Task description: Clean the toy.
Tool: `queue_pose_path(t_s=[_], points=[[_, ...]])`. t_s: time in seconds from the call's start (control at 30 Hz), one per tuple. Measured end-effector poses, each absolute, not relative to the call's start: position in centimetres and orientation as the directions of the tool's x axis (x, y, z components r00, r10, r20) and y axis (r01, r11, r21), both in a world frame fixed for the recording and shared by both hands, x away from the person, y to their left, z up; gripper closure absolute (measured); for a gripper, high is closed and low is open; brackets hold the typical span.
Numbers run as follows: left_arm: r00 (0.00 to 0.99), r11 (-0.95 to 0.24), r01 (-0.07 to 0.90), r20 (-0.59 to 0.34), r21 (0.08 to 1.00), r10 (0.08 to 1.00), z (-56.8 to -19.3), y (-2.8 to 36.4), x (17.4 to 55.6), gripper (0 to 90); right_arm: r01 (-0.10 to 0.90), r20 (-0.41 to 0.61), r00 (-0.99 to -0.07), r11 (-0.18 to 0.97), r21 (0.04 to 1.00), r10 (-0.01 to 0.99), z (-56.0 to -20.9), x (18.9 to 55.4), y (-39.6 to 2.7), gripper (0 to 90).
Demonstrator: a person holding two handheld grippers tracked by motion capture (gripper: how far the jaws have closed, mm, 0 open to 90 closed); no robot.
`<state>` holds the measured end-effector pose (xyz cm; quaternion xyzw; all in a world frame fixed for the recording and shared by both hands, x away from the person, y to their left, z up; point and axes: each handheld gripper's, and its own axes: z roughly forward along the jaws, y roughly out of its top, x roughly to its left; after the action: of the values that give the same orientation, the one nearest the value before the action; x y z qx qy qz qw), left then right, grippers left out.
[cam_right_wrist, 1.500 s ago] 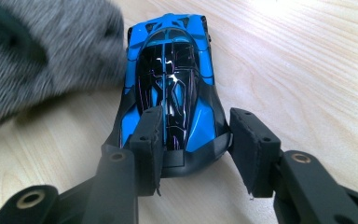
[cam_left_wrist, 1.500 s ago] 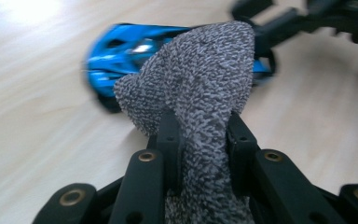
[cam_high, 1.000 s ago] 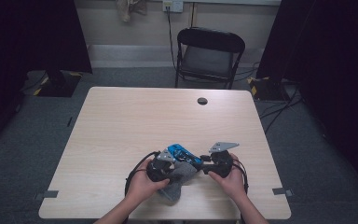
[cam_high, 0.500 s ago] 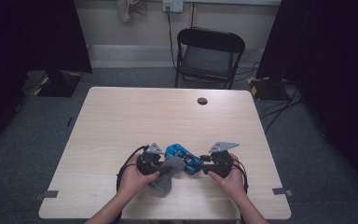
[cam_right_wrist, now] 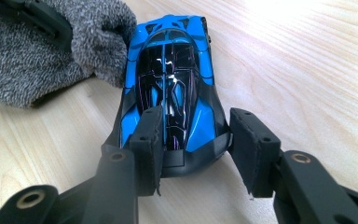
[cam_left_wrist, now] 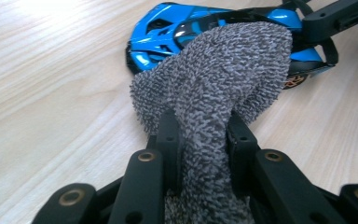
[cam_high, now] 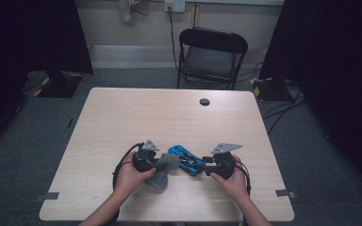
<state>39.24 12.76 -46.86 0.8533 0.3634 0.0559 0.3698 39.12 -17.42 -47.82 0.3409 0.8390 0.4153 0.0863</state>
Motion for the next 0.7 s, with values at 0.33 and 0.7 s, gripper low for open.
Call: queue_pose_path(t_s=[0.33, 0.7], points=[[0.713, -0.451, 0.583, -0.159, 0.675, 0.683, -46.6, 14.1, 39.3, 72.4, 0.5, 0.139, -0.754, 0.423, 0.756, 0.642, -47.8, 39.1, -17.4, 56.2], [0.829, -0.533, 0.507, -0.214, 0.678, 0.517, -46.2, 9.0, 36.2, 71.9, 0.5, 0.138, -0.753, 0.422, 0.757, 0.644, -47.8, 39.1, -17.4, 56.2]])
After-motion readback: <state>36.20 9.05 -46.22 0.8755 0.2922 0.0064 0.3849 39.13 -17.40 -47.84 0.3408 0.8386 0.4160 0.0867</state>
